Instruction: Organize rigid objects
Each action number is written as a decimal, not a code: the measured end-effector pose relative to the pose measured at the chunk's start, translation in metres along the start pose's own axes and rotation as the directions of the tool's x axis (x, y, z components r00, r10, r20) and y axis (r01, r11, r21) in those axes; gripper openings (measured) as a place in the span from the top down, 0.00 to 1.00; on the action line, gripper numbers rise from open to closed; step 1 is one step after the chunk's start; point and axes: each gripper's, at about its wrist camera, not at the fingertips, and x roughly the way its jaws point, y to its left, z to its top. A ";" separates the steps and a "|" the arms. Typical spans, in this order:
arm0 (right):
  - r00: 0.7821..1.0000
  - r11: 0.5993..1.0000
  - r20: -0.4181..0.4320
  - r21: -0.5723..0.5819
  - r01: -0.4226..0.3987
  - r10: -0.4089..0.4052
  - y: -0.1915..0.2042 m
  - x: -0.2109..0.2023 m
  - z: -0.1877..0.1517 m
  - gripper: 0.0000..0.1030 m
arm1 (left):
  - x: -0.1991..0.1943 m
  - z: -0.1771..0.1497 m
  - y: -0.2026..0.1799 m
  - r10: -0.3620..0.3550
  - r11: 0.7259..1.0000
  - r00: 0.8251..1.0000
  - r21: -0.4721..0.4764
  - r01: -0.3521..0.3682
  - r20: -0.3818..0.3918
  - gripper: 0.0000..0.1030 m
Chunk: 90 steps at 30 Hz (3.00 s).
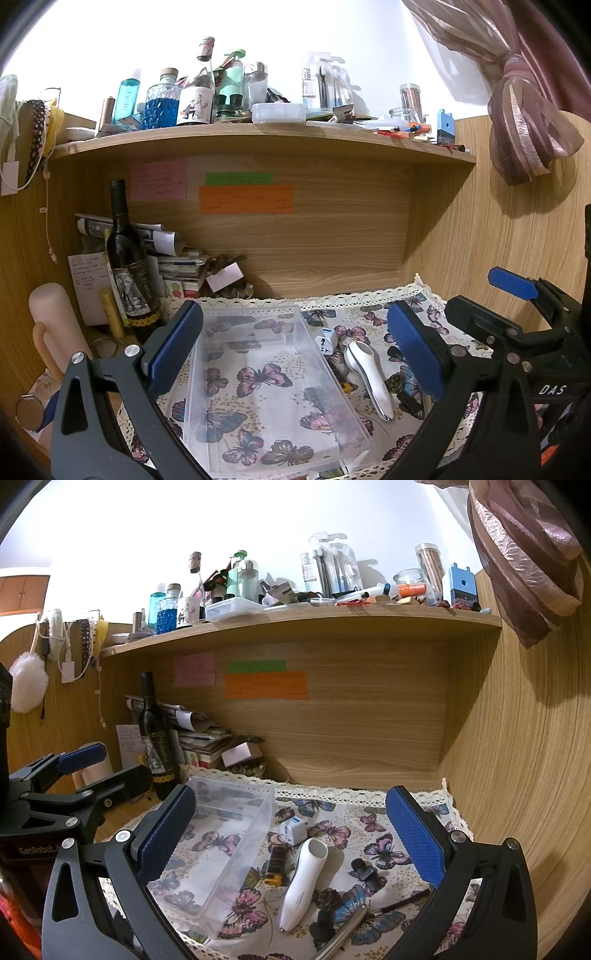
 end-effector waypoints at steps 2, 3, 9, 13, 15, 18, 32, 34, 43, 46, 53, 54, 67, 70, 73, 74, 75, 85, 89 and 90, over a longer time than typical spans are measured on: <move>1.000 1.000 0.000 0.000 0.001 -0.001 0.000 0.000 0.000 0.00 | 0.000 0.000 0.000 0.001 1.000 1.000 0.000 -0.001 0.001 0.02; 1.000 1.000 0.000 0.000 0.000 0.000 0.000 0.000 0.000 0.00 | 0.000 0.000 0.000 0.000 1.000 1.000 0.000 0.000 0.001 0.02; 1.000 1.000 -0.003 -0.003 0.000 0.000 0.000 0.002 0.000 0.00 | 0.001 -0.001 0.000 0.002 1.000 1.000 0.000 -0.002 0.003 0.02; 1.000 1.000 -0.003 -0.003 -0.002 0.002 -0.001 0.002 0.001 0.00 | 0.003 -0.001 0.002 -0.012 1.000 1.000 -0.004 0.012 -0.003 0.02; 1.000 1.000 -0.005 0.000 -0.001 0.001 0.000 0.003 0.001 0.00 | 0.005 -0.002 0.005 -0.030 0.999 0.999 -0.020 0.030 -0.012 0.02; 1.000 1.000 -0.012 -0.005 0.008 -0.008 0.000 0.007 0.000 0.00 | 0.010 -0.003 0.011 -0.051 0.998 0.998 -0.039 0.050 -0.028 0.02; 0.995 1.000 -0.097 -0.009 0.009 -0.010 -0.007 0.042 -0.008 0.06 | 0.046 -0.014 0.054 -0.024 0.997 0.979 -0.078 0.008 -0.202 0.22; 0.992 1.000 -0.128 -0.012 0.011 -0.012 -0.009 0.051 -0.009 0.11 | 0.054 -0.017 0.063 -0.007 0.997 0.971 -0.071 -0.011 -0.238 0.28; 0.964 1.000 -0.265 -0.016 0.018 -0.022 -0.019 0.089 -0.017 0.34 | 0.091 -0.037 0.115 0.038 0.994 0.899 -0.079 -0.081 -0.436 0.51; 0.950 1.000 -0.312 -0.019 0.023 -0.028 -0.021 0.102 -0.020 0.41 | 0.103 -0.042 0.126 0.026 0.994 0.866 -0.079 -0.075 -0.500 0.59; 0.905 1.000 -0.425 0.009 0.008 -0.003 -0.032 0.132 -0.026 0.53 | 0.126 -0.050 0.130 -0.040 0.996 0.781 -0.084 -0.016 -0.623 0.68; 0.900 1.000 -0.436 0.011 0.007 -0.001 -0.032 0.136 -0.027 0.54 | 0.129 -0.051 0.128 -0.049 0.997 0.769 -0.079 -0.002 -0.638 0.71; 0.785 0.999 -0.618 0.045 -0.014 0.039 -0.038 0.179 -0.056 0.55 | 0.147 -0.056 0.118 -0.090 0.996 0.701 -0.067 0.060 -0.708 0.87; 0.758 0.998 -0.650 0.054 -0.017 0.048 -0.037 0.179 -0.068 0.55 | 0.147 -0.056 0.118 -0.083 0.996 0.700 -0.054 0.064 -0.709 0.87; 0.729 0.999 -0.683 0.044 -0.020 0.045 -0.034 0.183 -0.077 0.62 | 0.148 -0.056 0.118 -0.083 0.996 0.700 -0.050 0.068 -0.710 0.87; 0.716 0.998 -0.696 0.054 -0.027 0.057 -0.034 0.186 -0.080 0.63 | 0.148 -0.055 0.118 -0.084 0.996 0.700 -0.051 0.068 -0.709 0.87; 0.708 0.998 -0.703 0.062 -0.030 0.065 -0.034 0.189 -0.083 0.63 | 0.148 -0.055 0.118 -0.087 0.996 0.701 -0.055 0.068 -0.708 0.87; 0.741 0.998 -0.670 0.069 0.008 0.041 -0.040 0.186 -0.083 0.67 | 0.147 -0.057 0.119 -0.088 0.996 0.705 -0.063 0.061 -0.703 0.87; 0.792 0.998 -0.611 0.063 0.016 0.027 -0.043 0.171 -0.064 0.68 | 0.146 -0.057 0.116 -0.073 0.997 0.710 -0.047 0.056 -0.701 0.87; 0.803 0.998 -0.595 0.059 0.018 0.021 -0.042 0.167 -0.059 0.68 | 0.146 -0.057 0.116 -0.071 0.997 0.711 -0.044 0.056 -0.700 0.87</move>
